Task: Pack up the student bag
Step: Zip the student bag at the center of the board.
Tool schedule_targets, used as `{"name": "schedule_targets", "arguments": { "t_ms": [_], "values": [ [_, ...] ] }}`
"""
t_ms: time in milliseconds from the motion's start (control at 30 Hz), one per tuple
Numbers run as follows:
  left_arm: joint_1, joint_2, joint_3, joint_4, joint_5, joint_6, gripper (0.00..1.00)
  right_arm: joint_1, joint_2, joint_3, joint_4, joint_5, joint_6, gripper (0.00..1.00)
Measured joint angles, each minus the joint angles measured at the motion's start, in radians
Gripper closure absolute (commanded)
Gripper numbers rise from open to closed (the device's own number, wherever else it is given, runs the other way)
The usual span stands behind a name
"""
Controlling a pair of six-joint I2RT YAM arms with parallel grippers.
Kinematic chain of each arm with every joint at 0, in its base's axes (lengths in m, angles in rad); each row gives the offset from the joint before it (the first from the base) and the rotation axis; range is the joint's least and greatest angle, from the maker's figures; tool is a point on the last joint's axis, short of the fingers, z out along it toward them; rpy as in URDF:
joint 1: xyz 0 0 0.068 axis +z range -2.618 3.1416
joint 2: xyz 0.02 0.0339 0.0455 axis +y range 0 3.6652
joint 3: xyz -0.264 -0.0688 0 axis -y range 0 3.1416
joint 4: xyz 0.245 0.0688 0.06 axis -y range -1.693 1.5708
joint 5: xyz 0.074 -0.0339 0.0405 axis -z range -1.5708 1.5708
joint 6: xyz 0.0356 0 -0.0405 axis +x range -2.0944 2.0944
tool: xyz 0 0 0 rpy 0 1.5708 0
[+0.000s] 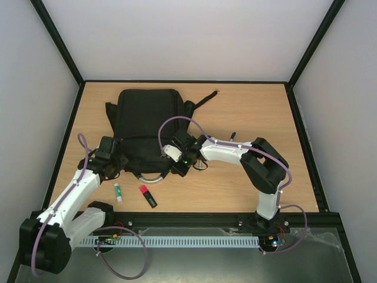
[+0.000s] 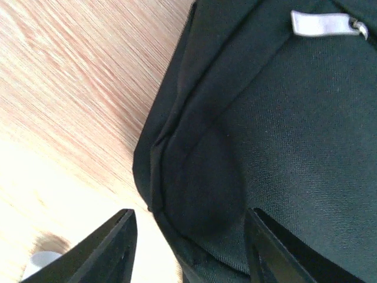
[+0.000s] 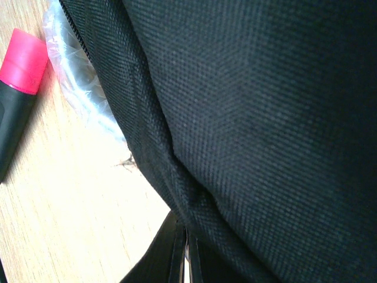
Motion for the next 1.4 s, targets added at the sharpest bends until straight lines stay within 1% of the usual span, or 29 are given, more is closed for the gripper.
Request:
{"name": "schedule_targets", "arguments": {
  "t_ms": [67, 133, 167, 200, 400, 633, 933, 1133, 1400],
  "values": [
    [0.006, 0.027, 0.0, 0.019, 0.018, 0.014, 0.65, -0.001, 0.0, 0.0, 0.0, 0.0, 0.0, 0.99],
    [0.01, 0.042, 0.0, 0.039, 0.036, 0.03, 0.8, -0.004, 0.0, 0.0, 0.0, 0.0, 0.0, 0.99],
    [0.013, 0.043, 0.0, 0.044, 0.043, 0.037, 0.91, -0.007, 0.0, 0.0, -0.001, 0.0, 0.0, 0.99],
    [0.015, 0.043, 0.0, 0.047, 0.051, 0.038, 0.97, -0.009, 0.0, 0.0, -0.001, 0.0, 0.0, 0.99],
    [0.048, 0.042, -0.001, 0.065, 0.077, 0.07, 0.98, -0.037, -0.001, -0.011, -0.001, -0.022, -0.003, 0.99],
    [0.157, 0.029, 0.014, 0.064, 0.159, 0.143, 0.98, -0.116, -0.024, -0.046, 0.005, -0.059, -0.026, 0.99],
    [0.173, 0.029, 0.023, 0.064, 0.166, 0.185, 0.98, -0.215, -0.029, -0.058, -0.001, -0.039, -0.085, 0.99],
    [0.177, 0.029, 0.023, 0.065, 0.165, 0.204, 0.98, -0.269, 0.018, 0.008, -0.029, 0.002, -0.126, 0.99],
    [0.179, 0.029, 0.023, 0.071, 0.165, 0.224, 0.98, -0.29, 0.125, 0.128, -0.053, 0.056, -0.163, 0.99]
  ]
}}
